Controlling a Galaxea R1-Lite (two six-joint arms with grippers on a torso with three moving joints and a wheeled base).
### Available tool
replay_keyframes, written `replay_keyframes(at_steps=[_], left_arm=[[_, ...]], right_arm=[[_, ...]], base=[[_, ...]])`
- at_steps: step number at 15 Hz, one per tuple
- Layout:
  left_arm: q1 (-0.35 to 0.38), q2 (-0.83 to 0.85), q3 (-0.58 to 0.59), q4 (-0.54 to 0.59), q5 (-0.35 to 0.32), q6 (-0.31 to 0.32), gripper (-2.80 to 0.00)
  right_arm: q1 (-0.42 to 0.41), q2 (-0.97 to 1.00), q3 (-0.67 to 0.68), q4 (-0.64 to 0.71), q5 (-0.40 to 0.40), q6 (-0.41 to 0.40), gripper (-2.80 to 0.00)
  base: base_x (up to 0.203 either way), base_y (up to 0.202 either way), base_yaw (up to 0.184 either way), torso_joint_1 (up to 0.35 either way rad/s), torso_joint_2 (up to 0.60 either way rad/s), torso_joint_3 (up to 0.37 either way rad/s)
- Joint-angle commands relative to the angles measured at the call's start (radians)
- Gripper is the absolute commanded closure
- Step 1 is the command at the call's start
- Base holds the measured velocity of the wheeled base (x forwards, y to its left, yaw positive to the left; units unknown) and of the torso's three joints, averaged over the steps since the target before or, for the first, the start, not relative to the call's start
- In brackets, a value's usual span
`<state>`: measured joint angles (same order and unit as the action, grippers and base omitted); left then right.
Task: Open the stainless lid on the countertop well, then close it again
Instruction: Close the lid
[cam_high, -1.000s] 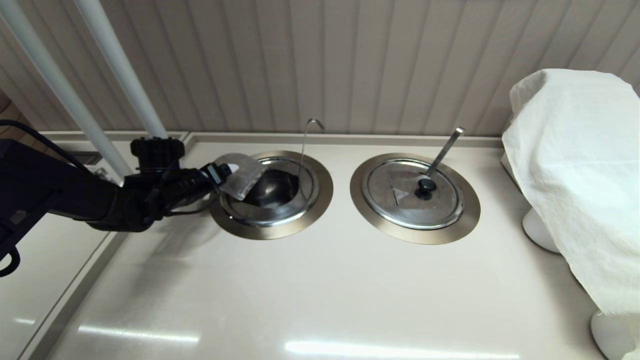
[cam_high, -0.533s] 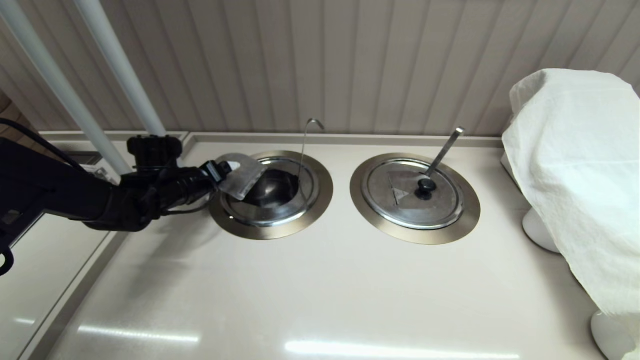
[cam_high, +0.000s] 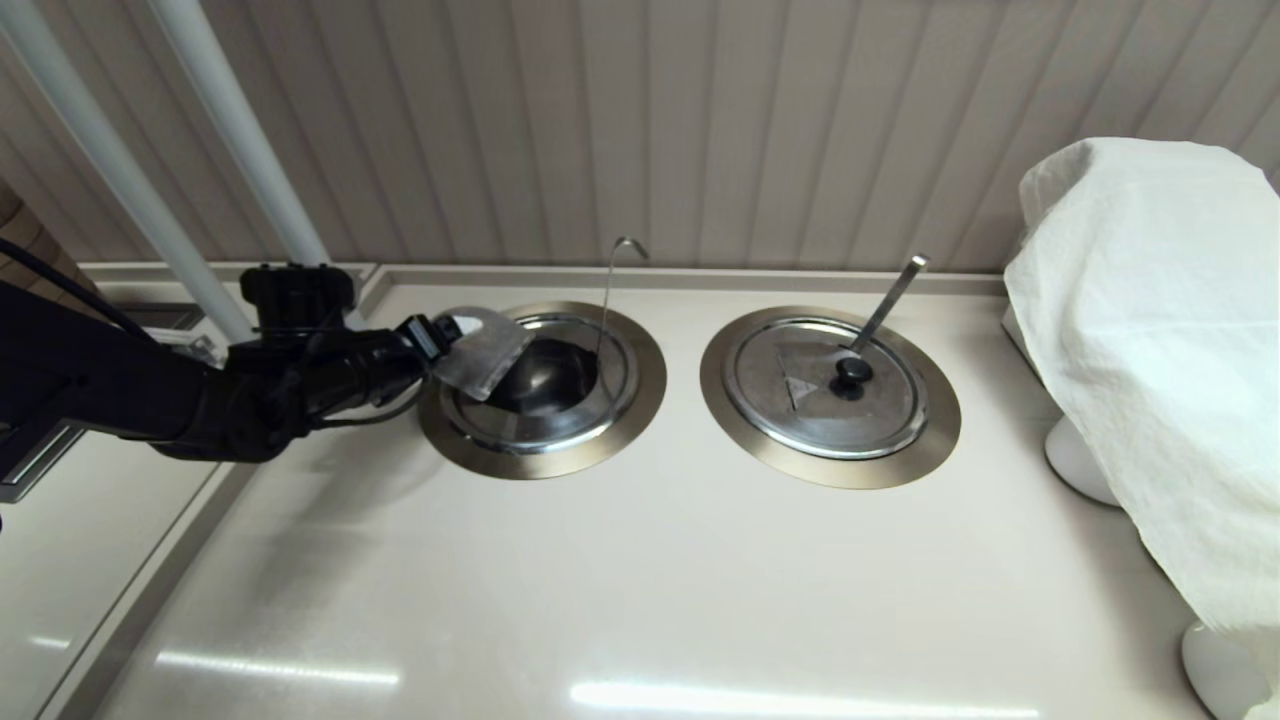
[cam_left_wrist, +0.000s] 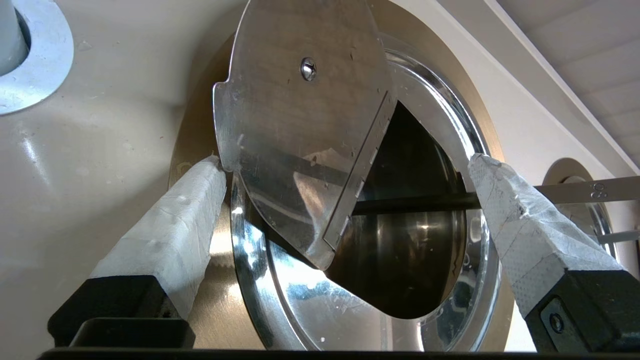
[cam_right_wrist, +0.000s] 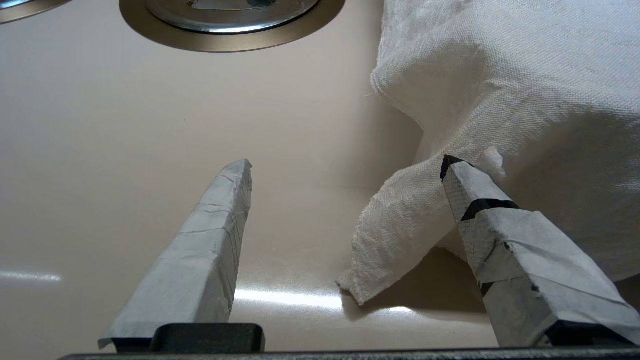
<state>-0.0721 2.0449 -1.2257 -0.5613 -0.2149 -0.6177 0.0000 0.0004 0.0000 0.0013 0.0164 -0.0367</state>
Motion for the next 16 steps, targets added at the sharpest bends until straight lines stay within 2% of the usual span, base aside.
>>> replay_keyframes(at_steps=[1, 10, 14, 16], left_arm=[[0.0, -0.002, 0.0, -0.003, -0.001, -0.004, -2.8], [-0.002, -0.032, 0.014, -0.005, -0.019, -0.005, -2.8], [0.0, -0.031, 0.069, -0.17, -0.074, -0.047, -2.8], [-0.002, -0.032, 0.078, -0.184, -0.08, -0.048, -2.8]], right_arm=[[0.0, 0.0, 0.0, 0.0, 0.0, 0.0, -2.8], [0.0, 0.0, 0.0, 0.0, 0.0, 0.0, -2.8], [0.0, 0.0, 0.0, 0.0, 0.0, -0.002, -2.8], [0.0, 0.0, 0.0, 0.0, 0.0, 0.0, -2.8]], base=[[0.0, 0.0, 0.0, 0.0, 0.0, 0.0], [0.0, 0.0, 0.0, 0.0, 0.0, 0.0], [0.0, 0.0, 0.0, 0.0, 0.0, 0.0], [0.0, 0.0, 0.0, 0.0, 0.0, 0.0]])
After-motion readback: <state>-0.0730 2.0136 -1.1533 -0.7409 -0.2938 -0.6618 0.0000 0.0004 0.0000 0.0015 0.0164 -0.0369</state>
